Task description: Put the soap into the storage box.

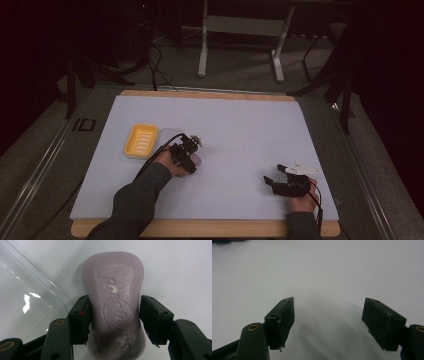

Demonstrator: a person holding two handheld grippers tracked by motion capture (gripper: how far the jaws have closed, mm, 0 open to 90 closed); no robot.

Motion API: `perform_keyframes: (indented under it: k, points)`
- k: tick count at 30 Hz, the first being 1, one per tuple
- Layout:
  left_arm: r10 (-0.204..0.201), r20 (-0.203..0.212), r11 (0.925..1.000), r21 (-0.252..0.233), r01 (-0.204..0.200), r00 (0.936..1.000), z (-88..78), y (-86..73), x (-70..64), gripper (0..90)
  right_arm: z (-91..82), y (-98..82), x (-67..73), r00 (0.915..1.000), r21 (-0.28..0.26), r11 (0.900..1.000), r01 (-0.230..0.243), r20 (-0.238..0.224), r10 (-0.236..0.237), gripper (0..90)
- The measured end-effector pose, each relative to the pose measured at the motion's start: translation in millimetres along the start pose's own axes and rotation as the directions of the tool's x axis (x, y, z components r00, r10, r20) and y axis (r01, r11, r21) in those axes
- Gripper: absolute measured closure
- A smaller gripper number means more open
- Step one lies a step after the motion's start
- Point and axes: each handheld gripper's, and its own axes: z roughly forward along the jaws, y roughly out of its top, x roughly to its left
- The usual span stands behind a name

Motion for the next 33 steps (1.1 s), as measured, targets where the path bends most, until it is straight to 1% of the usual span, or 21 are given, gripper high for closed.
perform_keyframes:
  k: [6,7,11,19,21,27,33]
  points:
    - [0.005,0.012,0.9999,0.015,-0.005,0.9999,0.7,2.7,3.2,47.8,0.0,0.0,0.0,1.0000,0.000,1.000,-0.001,-0.001,0.001,25.8]
    - [0.005,0.010,0.9999,0.016,-0.005,0.9999,1.0,3.1,2.7,47.9,0.1,0.0,-0.1,1.0000,0.001,1.000,0.000,-0.001,0.000,25.8]
    - [0.027,-0.002,0.9991,0.032,-0.027,0.9996,1.6,5.0,0.7,47.9,0.3,0.0,-0.1,1.0000,0.001,1.000,0.002,-0.001,-0.002,25.8]
    - [0.038,-0.025,0.9988,0.030,-0.037,0.9990,1.9,4.9,-2.8,48.4,0.5,0.1,-0.1,1.0000,0.003,1.000,0.004,-0.002,-0.004,25.8]
    - [0.053,-0.031,0.9980,0.036,-0.052,0.9981,1.4,5.1,-3.7,49.1,0.6,0.2,0.0,1.0000,0.004,1.000,0.004,-0.001,-0.004,25.8]
    - [0.058,-0.032,0.9977,0.036,-0.057,0.9978,1.1,5.2,-3.6,49.8,0.6,0.2,0.0,1.0000,0.005,1.000,0.004,-0.001,-0.004,25.8]
    - [0.056,-0.025,0.9979,0.034,-0.055,0.9982,1.0,5.1,-2.9,50.0,0.6,0.2,0.0,1.0000,0.005,1.000,0.005,-0.001,-0.005,25.8]
